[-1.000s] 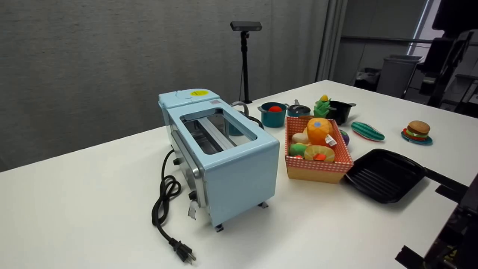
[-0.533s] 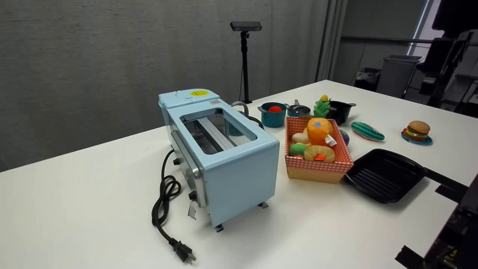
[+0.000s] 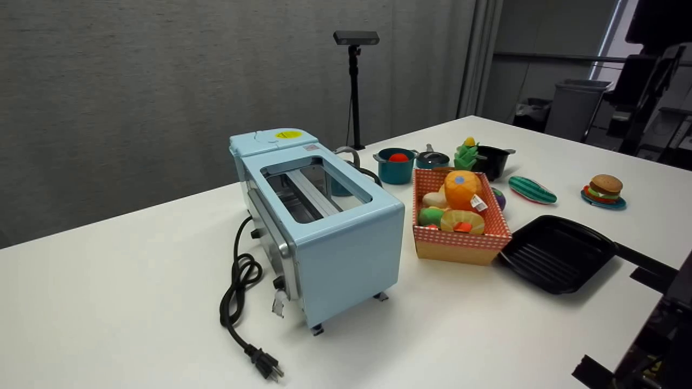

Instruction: Remove the pineapple plush toy from the box

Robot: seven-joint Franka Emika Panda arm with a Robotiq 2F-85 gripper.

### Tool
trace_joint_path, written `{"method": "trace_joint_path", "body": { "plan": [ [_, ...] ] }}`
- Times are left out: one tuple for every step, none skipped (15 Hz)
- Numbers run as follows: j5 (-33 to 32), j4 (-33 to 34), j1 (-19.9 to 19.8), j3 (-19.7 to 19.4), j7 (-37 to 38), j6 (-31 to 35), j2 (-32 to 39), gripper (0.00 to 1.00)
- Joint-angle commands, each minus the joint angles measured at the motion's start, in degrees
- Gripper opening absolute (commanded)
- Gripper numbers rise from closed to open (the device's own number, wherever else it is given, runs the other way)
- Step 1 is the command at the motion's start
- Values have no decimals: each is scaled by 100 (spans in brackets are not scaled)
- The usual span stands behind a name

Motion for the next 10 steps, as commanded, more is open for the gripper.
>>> {"method": "trace_joint_path", "body": {
  "plan": [
    [19, 10, -36, 33, -15, -12, 2, 100],
    [-7, 32, -52, 51, 28, 4, 34, 100],
    [-11, 62, -51, 53, 23, 8, 70, 100],
    [-12, 105, -55, 54, 29, 19, 122, 100],
    [-18, 144, -60, 57, 38, 30, 170, 100],
    [-27, 214, -66, 57, 44, 34, 251, 100],
    [-27, 272, -66, 55, 46, 46, 324, 100],
    [-26, 370, -66, 55, 49, 58, 439, 100],
    [-23, 457, -65, 52, 46, 76, 546, 100],
    [-16, 592, -61, 46, 32, 95, 702, 100]
  ]
}}
